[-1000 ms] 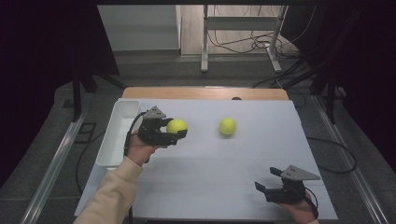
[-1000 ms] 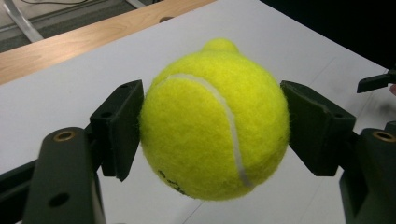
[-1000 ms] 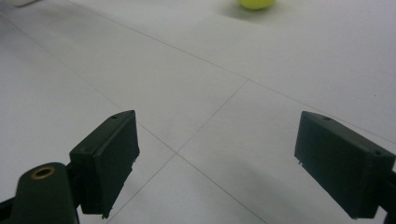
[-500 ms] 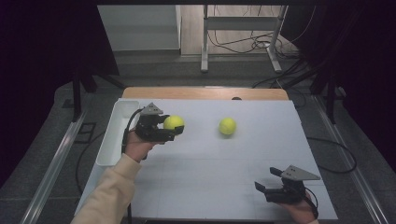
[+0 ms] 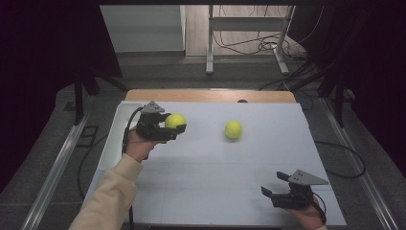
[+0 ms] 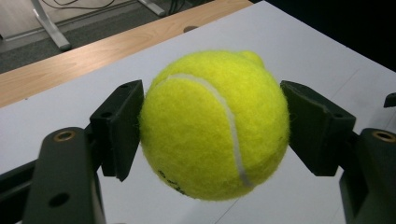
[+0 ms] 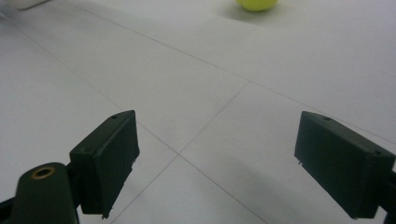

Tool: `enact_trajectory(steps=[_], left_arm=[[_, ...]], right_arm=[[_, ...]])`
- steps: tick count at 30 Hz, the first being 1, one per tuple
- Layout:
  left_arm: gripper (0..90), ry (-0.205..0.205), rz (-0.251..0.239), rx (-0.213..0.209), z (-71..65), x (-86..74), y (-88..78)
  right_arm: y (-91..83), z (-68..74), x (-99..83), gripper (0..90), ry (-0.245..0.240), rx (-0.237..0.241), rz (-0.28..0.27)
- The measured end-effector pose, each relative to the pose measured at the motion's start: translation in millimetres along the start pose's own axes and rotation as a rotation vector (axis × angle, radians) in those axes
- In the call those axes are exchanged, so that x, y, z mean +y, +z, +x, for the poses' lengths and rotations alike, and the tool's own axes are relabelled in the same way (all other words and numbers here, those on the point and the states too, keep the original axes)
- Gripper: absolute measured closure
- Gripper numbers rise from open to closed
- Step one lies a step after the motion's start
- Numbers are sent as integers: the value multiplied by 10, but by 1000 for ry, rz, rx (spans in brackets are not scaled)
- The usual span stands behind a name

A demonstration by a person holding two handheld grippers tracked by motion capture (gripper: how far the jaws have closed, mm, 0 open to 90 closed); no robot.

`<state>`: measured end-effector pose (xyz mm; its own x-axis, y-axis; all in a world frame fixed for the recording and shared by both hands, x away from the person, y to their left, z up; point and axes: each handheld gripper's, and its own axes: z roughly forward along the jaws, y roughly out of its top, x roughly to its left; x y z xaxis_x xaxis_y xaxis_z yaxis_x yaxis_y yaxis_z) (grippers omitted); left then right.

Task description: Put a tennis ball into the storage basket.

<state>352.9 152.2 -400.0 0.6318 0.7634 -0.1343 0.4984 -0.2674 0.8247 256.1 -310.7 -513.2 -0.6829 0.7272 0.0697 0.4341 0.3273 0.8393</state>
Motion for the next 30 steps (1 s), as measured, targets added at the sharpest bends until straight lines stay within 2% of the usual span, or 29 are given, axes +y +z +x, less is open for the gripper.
enact_trajectory(steps=[30], left_arm=[[264,-49,6,94,275,84,13]], right_arm=[[4,1,-2,142,-3,2,3]])
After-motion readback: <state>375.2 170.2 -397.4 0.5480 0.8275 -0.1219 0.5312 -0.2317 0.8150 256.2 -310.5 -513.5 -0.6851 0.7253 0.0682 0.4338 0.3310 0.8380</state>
